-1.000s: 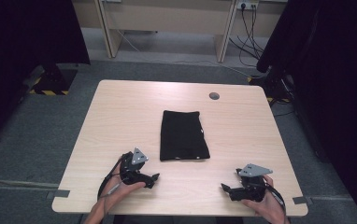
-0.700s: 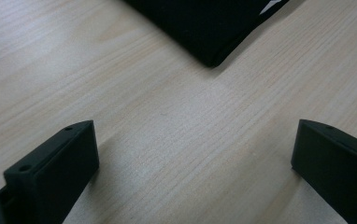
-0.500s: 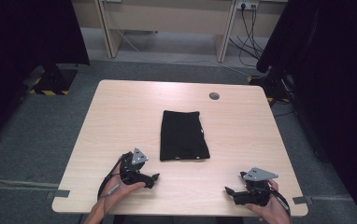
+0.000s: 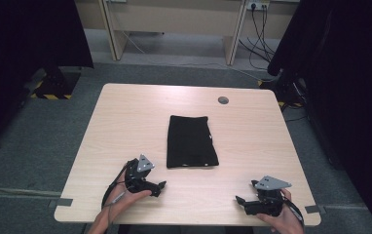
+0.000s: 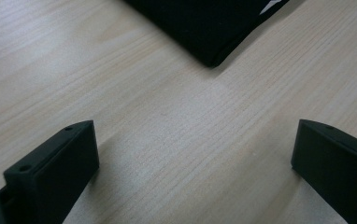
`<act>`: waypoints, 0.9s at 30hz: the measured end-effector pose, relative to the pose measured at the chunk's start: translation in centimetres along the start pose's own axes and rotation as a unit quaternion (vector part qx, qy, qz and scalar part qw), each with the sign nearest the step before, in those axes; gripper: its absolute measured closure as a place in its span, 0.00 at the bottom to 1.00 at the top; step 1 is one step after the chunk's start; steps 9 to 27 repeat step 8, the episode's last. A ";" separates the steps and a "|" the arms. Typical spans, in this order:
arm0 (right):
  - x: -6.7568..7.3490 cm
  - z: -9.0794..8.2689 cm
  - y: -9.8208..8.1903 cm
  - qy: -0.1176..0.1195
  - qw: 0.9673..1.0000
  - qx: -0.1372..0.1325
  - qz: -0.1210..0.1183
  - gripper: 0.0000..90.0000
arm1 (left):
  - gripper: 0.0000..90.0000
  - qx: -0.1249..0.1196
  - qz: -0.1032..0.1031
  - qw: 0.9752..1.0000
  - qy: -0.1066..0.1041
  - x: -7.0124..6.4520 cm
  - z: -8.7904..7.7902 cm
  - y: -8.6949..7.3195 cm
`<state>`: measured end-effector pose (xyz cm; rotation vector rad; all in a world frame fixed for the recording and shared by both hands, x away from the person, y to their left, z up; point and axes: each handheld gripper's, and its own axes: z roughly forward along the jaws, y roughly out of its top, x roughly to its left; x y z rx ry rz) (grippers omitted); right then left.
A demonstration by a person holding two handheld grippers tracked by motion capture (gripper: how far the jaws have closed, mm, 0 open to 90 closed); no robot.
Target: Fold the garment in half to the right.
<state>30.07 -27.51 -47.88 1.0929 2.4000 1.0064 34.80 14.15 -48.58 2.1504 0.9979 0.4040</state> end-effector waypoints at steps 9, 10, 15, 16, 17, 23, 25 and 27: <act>0.0 0.0 0.0 0.000 1.000 0.000 -0.001 0.17 | 0.00 0.000 0.000 1.000 0.000 0.0 0.0 0.0; 0.0 0.0 0.0 0.000 1.000 0.000 -0.001 0.17 | 0.00 0.000 0.000 1.000 0.000 0.0 0.0 0.0; 0.0 0.0 0.0 0.000 1.000 0.000 -0.001 0.17 | 0.00 0.000 0.000 1.000 0.000 0.0 0.0 0.0; 0.0 0.0 0.0 0.000 1.000 0.000 -0.001 0.17 | 0.00 0.000 0.000 1.000 0.000 0.0 0.0 0.0; 0.0 0.0 0.0 0.000 1.000 0.000 -0.001 0.17 | 0.00 0.000 0.000 1.000 0.000 0.0 0.0 0.0; 0.0 0.0 0.0 0.000 1.000 0.000 -0.001 0.17 | 0.00 0.000 0.000 1.000 0.000 0.0 0.0 0.0; 0.0 0.0 0.0 0.000 1.000 0.000 -0.001 0.17 | 0.00 0.000 0.000 1.000 0.000 0.0 0.0 0.0; 0.0 0.0 0.0 0.000 1.000 0.000 -0.001 0.17 | 0.00 0.000 0.000 1.000 0.000 0.0 0.0 0.0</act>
